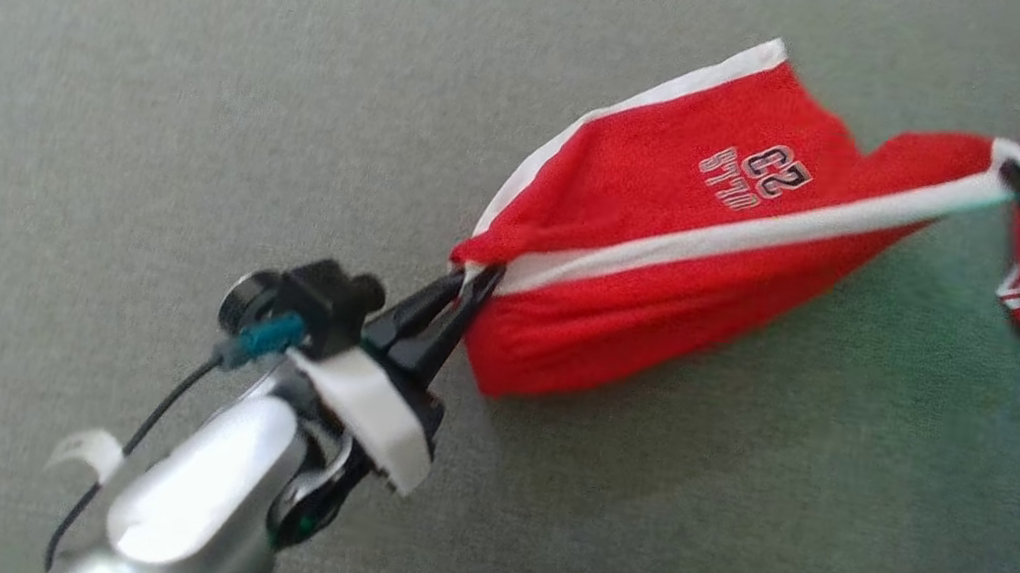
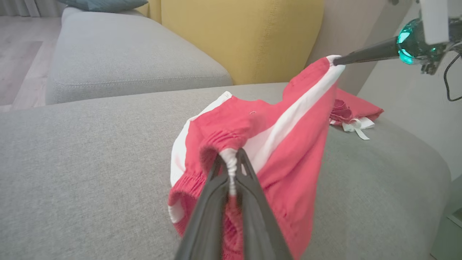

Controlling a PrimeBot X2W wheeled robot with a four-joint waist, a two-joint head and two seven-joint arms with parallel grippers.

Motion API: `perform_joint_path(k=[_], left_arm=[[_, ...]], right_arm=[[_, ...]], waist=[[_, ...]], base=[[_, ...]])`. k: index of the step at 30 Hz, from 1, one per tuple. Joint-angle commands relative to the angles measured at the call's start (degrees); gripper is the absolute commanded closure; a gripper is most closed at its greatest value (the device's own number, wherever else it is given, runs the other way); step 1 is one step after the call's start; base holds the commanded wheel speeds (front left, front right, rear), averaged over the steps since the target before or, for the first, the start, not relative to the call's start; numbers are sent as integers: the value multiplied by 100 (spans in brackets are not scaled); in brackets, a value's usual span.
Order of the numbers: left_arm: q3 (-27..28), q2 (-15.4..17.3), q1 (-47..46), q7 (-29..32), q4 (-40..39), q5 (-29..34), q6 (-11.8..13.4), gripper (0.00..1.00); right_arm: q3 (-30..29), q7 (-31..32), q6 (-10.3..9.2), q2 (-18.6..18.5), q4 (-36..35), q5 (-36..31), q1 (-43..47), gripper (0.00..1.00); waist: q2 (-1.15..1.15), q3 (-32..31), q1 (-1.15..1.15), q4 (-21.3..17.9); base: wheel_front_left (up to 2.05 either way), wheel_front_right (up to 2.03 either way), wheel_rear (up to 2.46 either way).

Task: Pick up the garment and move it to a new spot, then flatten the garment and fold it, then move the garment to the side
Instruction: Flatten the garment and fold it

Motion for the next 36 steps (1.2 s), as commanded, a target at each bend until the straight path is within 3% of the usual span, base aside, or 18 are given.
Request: perform_joint_path(k=[1,13,29,30,31,35,36], left_arm=[[173,28,-364,-71,-69,-26,-14,100],[-85,-409,-1102,-243,527,-69,-40,100],[218,-676,-1064,-249,92,50,-42,100],[224,-687,-1053,-249,82,61,-42,100],[225,-696,-1040,-249,84,65,-42,100],[188,-724,-999,-250,123,69,-42,97],[184,-728,-991,-250,148,84,-42,70]], right_arm=[[118,50,18,-109,-115,-79,-303,100],[725,66,18,-271,1038,-491,-1610,100],[1133,-722,18,-226,2387,-838,-2437,100],[1134,-836,18,-226,2452,-876,-2476,71],[1121,-972,18,-227,2518,-919,-2517,0],[1040,-1532,18,-165,2849,-1120,-2645,0],[1023,-1664,18,-150,2932,-1165,-2670,0]], waist=[[0,293,0,218],[0,824,0,710],[0,1008,0,1100],[0,1016,0,1116],[0,1024,0,1129],[0,1029,0,1128],[0,1023,0,1117]], base=[[0,0,0],[0,0,0],[0,0,0],[0,0,0],[0,0,0],[0,0,0],[0,0,0]])
